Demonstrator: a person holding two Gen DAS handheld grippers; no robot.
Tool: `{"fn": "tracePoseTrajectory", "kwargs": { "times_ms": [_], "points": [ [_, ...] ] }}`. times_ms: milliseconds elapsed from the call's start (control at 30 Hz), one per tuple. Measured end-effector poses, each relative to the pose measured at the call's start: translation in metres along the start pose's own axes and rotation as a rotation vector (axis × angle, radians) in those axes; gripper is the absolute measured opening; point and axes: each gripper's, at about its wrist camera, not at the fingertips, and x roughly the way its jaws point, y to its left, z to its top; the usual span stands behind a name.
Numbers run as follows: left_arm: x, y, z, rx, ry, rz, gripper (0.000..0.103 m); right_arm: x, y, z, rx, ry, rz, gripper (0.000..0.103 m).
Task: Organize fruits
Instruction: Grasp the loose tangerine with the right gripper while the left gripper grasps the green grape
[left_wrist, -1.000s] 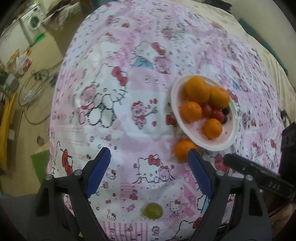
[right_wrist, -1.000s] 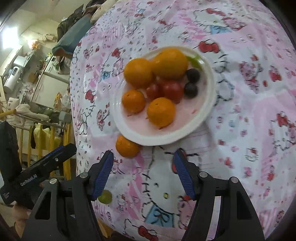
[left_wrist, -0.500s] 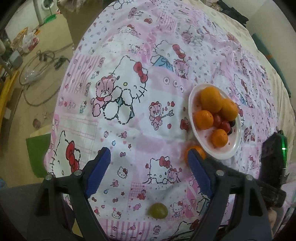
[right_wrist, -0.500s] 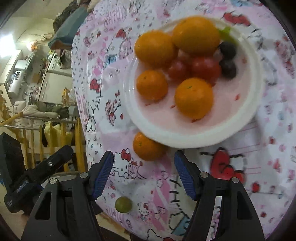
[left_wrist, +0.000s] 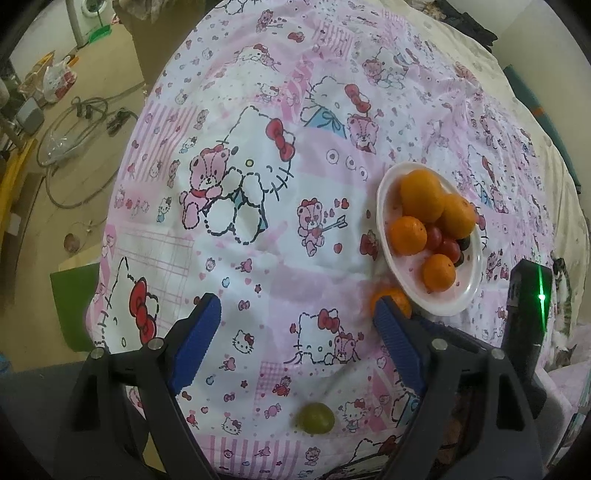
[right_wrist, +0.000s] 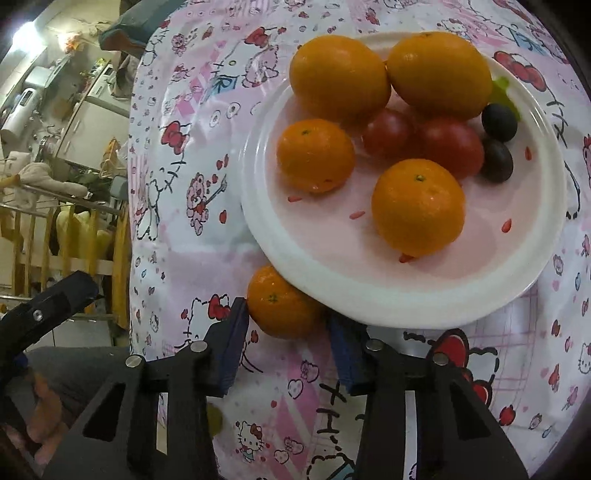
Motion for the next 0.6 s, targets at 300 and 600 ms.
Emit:
{"fn": "tracePoseTrajectory", "kwargs": {
  "times_ms": [300, 600],
  "points": [
    [0.003, -0.003, -0.004, 0.017, -0.018, 0.021, 0.083, -0.028, -0.001, -0.017, -0.025, -0.034, 0.034, 0.044],
    [-0.003, -0.020, -0.027, 0.139, -0.004, 0.002, 0.083, -0.087, -0.015, -0.034, -0.022, -0.152, 0.071, 0.044]
  ]
}}
